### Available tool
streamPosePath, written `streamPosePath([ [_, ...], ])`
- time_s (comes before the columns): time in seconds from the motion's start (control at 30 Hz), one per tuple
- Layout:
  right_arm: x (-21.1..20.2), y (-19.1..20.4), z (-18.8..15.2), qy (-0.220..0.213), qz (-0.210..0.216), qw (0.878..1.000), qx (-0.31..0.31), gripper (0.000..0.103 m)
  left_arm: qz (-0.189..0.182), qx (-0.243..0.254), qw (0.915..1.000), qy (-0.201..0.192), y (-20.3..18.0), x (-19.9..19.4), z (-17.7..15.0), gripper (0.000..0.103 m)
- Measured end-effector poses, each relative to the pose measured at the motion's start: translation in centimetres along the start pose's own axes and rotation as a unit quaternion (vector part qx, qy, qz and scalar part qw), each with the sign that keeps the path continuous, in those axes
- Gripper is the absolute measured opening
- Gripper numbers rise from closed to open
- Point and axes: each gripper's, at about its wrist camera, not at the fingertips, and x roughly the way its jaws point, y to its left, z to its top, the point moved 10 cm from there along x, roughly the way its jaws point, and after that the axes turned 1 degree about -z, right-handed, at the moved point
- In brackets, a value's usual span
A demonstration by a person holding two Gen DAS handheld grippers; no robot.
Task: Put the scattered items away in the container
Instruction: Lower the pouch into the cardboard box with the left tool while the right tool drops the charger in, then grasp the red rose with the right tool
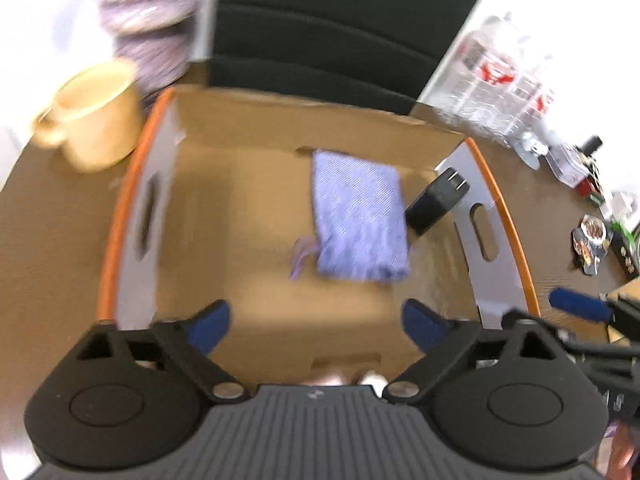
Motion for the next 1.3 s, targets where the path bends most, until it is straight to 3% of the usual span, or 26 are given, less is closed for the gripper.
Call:
streamPosePath([
  [0.07,-1.7,0.8,-1.2,0.005,0.008,1.000,0.000,0.074,0.007,-0.014,0.9999,-0.001,1.0,-1.9,-1.3,0.101],
  [0.3,-7.7,3.2,-5.0,0.007,0.029,1.000,0.002,0.089,0.020,0.014,0.9985,-0.050,1.3,-10.6,-5.7,0.103],
  [0.47,-10.2,4.7,-9.2,0.021,0.037,0.999,-0.016,0.090,0.021,0.059,0.9961,-0.063,0.4,-13.4,-10.6,0.103],
  [0.67,-12.0,5.5,-14.7,-0.007,0.029,0.999,-0.025,0.090,0.038,0.074,0.9893,-0.120,1.0,-14.6,-16.9,0.103],
  [0.77,-12.1,5.8,-18.0,-0.067,0.044,0.997,-0.023,0.090,0.064,0.049,0.9815,-0.174,2.2,-14.7,-20.7,0.103],
  [0.83,-11.8,5.3,-20.6,-0.115,0.041,0.992,-0.008,0.090,0.050,0.066,0.9732,-0.215,2.1,-14.1,-23.4,0.103],
  [0.9,-11.1,4.5,-23.2,-0.136,0.018,0.991,0.010,0.090,0.049,0.078,0.9680,-0.233,2.2,-13.0,-24.8,0.103],
  [1.03,-10.5,4.4,-26.6,-0.168,0.003,0.986,0.019,0.090,0.129,0.079,0.9648,-0.215,3.5,-10.0,-26.2,0.103],
  [1.17,-9.8,5.0,-28.1,-0.178,0.012,0.984,0.022,0.090,0.103,0.090,0.9645,-0.226,3.0,-9.2,-27.0,0.103],
  [1.3,-8.9,5.5,-28.8,-0.175,-0.016,0.984,0.001,0.090,0.089,0.090,0.9643,-0.233,2.7,-9.1,-27.5,0.103],
])
